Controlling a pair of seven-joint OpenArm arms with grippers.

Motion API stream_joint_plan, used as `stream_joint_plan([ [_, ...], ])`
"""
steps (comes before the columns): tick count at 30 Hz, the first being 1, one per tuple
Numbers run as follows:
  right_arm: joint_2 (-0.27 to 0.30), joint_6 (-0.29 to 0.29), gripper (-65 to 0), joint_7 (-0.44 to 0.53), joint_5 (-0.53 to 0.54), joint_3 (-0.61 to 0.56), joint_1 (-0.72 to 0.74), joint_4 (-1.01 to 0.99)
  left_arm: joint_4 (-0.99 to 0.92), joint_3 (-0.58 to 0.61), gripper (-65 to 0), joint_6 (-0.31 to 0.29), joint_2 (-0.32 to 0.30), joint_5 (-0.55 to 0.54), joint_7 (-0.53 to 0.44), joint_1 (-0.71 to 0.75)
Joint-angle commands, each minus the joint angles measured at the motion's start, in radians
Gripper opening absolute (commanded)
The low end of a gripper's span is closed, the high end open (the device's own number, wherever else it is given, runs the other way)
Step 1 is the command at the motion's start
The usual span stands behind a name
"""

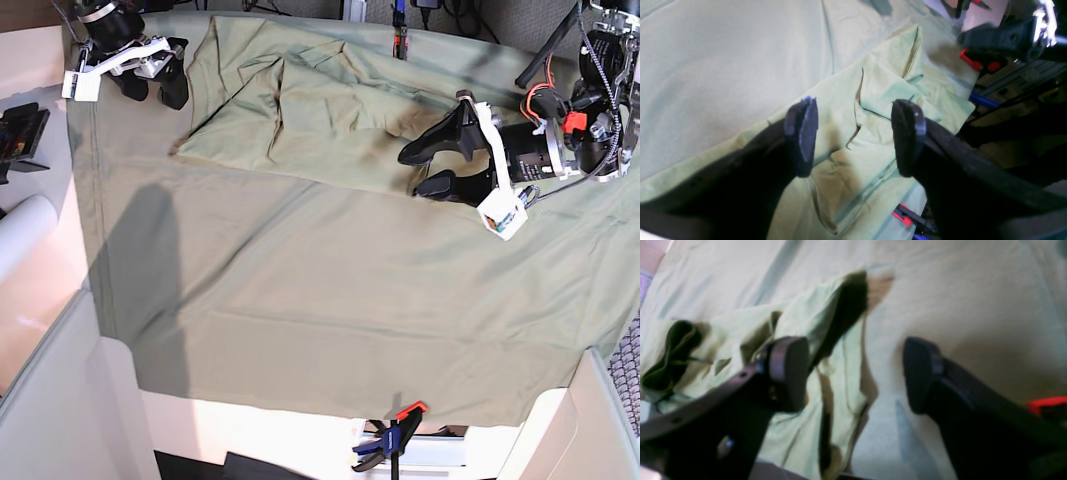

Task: Fold the T-shirt properly
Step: 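Fold the other side inward with the right gripper toward the left gripper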

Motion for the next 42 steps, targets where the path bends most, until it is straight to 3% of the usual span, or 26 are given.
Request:
stream_joint_plan([
  [1, 0.012, 0.022, -21.3, 0.023, 0.019, -0.005, 0.008, -0.005, 0.019, -0.008, -27.2, -0.009, -0.011, -0.021, -0.023, -0.011],
  [9, 0.036, 0.05, -21.3, 0.037, 0.025, -0.074, 0.065, -0.196, 0.019, -0.008, -27.2, -0.009, -0.011, -0.021, -0.022, -0.01],
  [16, 0.034, 0.06, -21.3, 0.019, 0.043, -0.192, 0.065, -0.206, 0.019, -0.008, -27.2, -0.009, -0.011, -0.021, -0.023, -0.011],
  [21, 0.002, 0.06, -21.3, 0.019, 0.043, -0.265, 0.066, -0.206, 0.019, -0.008, -27.2, -0.009, -0.011, -0.02, -0.022, -0.011],
  [31, -0.037, 0.059, -21.5, 0.061, 0.015, -0.268, 0.087, -0.207, 0.019, -0.008, -27.2, -0.009, -0.011, -0.021, -0.022, -0.01],
  [33, -0.037, 0.059, -26.7, 0.07, 0.009, -0.269, 0.094, -0.208, 0.019, -0.008, -27.2, -0.009, -0.011, -0.021, -0.022, -0.01],
  [37, -0.04, 0.06, -50.6, 0.079, -0.012, -0.27, 0.117, -0.222, 0.019, -0.008, -27.2, -0.009, -0.011, -0.021, -0.022, -0.011],
  [42, -0.039, 0.06, -65.0, 0.098, -0.048, -0.302, 0.156, -0.293, 0.019, -0.037, -27.2, -0.009, -0.011, -0.021, -0.026, -0.012],
])
